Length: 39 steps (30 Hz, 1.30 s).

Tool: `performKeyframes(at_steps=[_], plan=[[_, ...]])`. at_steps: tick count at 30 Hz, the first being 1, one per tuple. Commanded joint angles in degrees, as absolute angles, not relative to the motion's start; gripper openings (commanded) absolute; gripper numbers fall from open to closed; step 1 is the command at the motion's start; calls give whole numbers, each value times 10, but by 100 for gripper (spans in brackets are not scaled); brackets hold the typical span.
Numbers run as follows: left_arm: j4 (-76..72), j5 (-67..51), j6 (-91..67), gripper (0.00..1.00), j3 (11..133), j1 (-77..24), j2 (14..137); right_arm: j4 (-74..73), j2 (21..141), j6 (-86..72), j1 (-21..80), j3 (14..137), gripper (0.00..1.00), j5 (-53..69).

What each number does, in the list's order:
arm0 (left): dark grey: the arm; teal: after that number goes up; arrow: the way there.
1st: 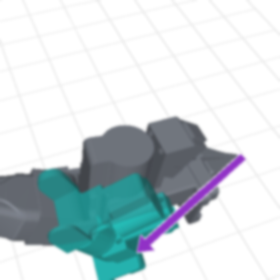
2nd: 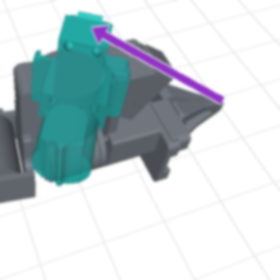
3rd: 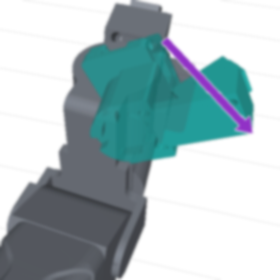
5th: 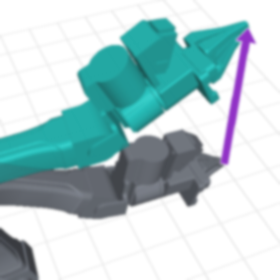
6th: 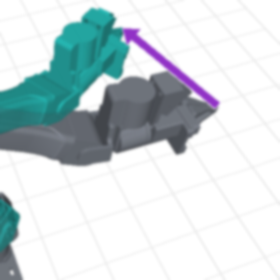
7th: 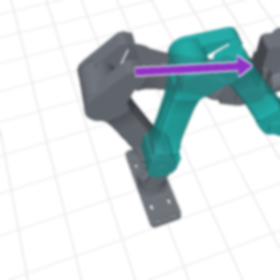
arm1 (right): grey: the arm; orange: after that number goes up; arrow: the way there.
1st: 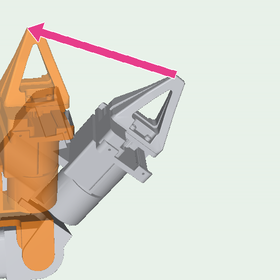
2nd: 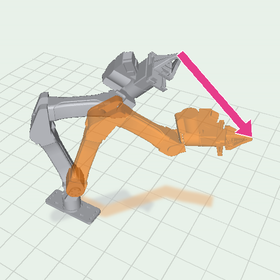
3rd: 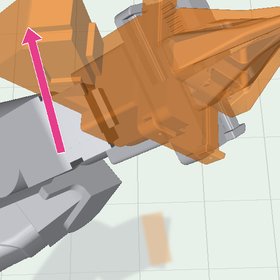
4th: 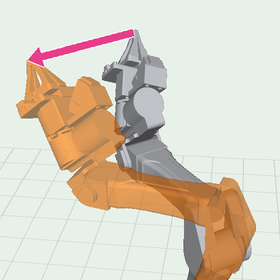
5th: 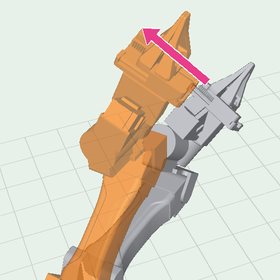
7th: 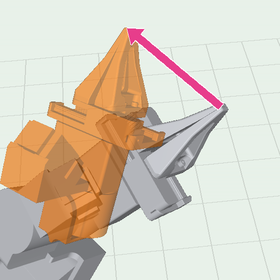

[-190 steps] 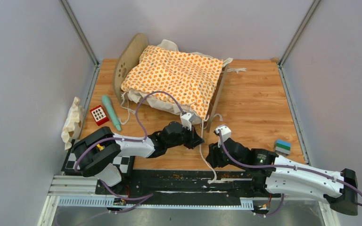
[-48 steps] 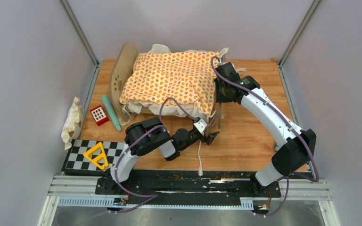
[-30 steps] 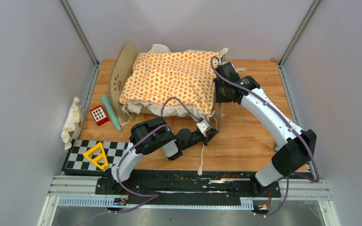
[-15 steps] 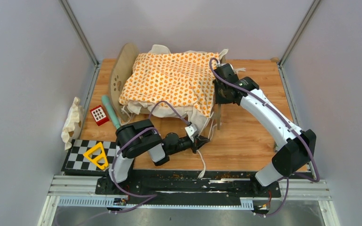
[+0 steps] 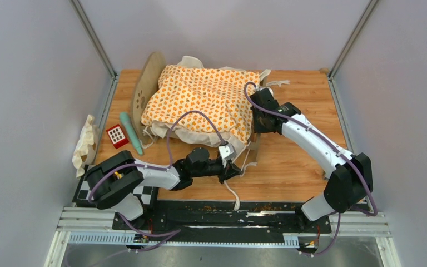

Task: Set up the pet bed
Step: Cross the ropes on the bed frame.

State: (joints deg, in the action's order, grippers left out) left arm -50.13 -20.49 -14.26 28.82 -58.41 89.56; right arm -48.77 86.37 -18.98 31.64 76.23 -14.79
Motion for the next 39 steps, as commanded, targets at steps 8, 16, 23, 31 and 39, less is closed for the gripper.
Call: performKeyframes(at_steps=[8, 16, 23, 31, 39], plan=[[-211, -286, -76, 0, 358, -594, 856, -282, 806, -115, 324, 699, 0, -153], [-174, -296, -60, 0, 400, -587, 876, -269, 830, -67, 323, 749, 0, -171], [-242, -333, -105, 0, 407, -567, 931, -261, 842, -72, 323, 731, 1, -222], [-261, -356, -124, 0, 407, -565, 943, -283, 675, -142, 324, 611, 48, -150], [-250, -354, -122, 0, 410, -565, 930, -264, 485, -283, 328, 436, 49, 19]])
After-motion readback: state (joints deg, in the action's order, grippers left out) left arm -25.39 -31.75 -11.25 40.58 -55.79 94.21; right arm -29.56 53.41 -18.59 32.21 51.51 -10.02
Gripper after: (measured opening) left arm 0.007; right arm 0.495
